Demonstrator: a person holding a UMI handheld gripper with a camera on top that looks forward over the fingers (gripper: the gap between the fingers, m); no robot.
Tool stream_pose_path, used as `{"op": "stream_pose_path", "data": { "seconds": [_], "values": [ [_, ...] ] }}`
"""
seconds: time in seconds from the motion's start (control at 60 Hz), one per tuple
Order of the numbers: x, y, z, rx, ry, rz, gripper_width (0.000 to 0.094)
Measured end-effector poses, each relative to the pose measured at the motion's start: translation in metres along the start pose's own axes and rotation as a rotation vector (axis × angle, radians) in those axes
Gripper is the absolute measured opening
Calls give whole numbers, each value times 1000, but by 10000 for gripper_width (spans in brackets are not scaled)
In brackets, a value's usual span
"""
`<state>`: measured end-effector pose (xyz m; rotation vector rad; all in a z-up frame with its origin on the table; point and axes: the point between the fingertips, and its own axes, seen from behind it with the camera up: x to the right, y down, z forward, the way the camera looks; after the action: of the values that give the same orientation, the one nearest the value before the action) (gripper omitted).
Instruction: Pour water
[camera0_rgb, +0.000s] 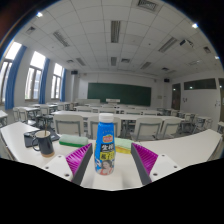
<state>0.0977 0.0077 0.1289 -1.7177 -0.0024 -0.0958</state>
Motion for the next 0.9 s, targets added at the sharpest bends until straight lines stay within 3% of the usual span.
{"op": "stream_pose_path", "data": {
  "seconds": [0.2, 0.283, 0.517, 0.667, 0.9],
  "values": [
    [-22, 31, 82, -72, -45, 29, 797],
    [-31, 38, 108, -71, -61, 56, 611],
    [-18, 29, 107, 3, -6, 63, 383],
    [-48, 28, 104, -17, 18, -129, 368],
    [-107, -68, 83, 51, 116, -991, 369]
  ]
}}
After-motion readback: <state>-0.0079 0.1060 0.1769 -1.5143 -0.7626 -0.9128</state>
